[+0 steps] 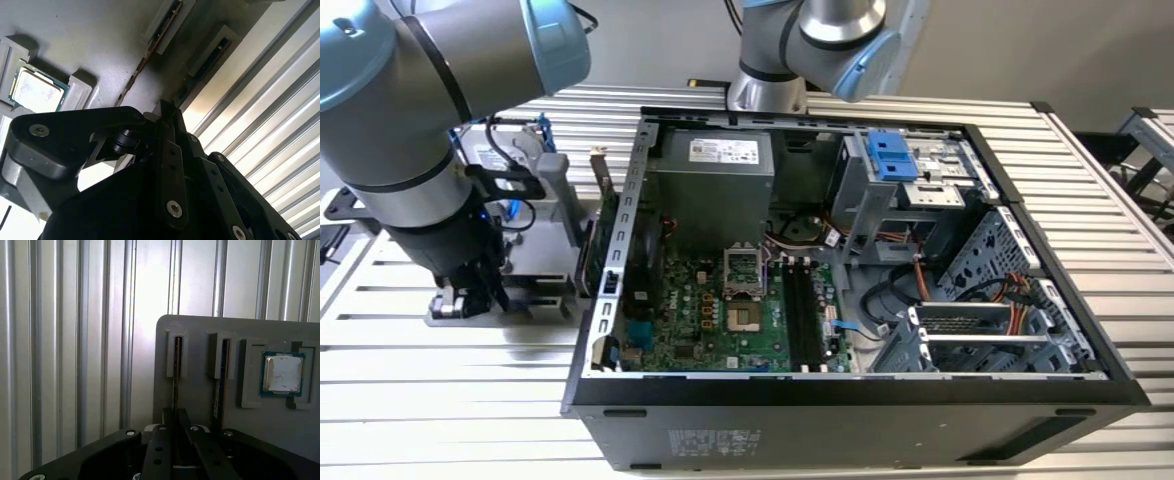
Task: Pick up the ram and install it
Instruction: 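Pick up the ram and move it above insertion slot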
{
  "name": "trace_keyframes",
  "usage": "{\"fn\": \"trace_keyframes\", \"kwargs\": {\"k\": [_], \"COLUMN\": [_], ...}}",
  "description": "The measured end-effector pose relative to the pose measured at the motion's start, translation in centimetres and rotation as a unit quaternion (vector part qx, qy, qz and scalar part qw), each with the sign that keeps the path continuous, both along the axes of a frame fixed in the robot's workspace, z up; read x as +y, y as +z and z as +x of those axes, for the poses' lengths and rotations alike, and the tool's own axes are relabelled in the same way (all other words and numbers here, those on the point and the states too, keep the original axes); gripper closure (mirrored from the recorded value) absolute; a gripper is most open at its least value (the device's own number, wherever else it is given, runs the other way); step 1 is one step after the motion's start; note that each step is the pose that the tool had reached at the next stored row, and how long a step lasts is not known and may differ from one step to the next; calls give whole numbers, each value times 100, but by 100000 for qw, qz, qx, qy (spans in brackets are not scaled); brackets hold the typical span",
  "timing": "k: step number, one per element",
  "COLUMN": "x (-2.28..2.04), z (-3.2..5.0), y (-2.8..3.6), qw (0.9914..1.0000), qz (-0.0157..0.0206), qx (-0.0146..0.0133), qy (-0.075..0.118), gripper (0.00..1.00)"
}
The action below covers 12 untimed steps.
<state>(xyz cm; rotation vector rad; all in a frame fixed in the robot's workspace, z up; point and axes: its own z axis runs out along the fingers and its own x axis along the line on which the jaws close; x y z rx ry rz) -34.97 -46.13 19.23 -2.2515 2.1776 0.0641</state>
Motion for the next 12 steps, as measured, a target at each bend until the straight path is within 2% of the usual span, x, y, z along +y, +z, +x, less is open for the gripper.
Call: {"fn": "trace_keyframes", "kwargs": {"k": [3,4,12], "x": [0,0,0], "z": [0,0,0], "y": [0,0,0], "qw": [100000,100000,100000], "qz": [3,0,0], "qx": [3,4,2], "qy": [11,20,57], "gripper": [0,100,100]}}
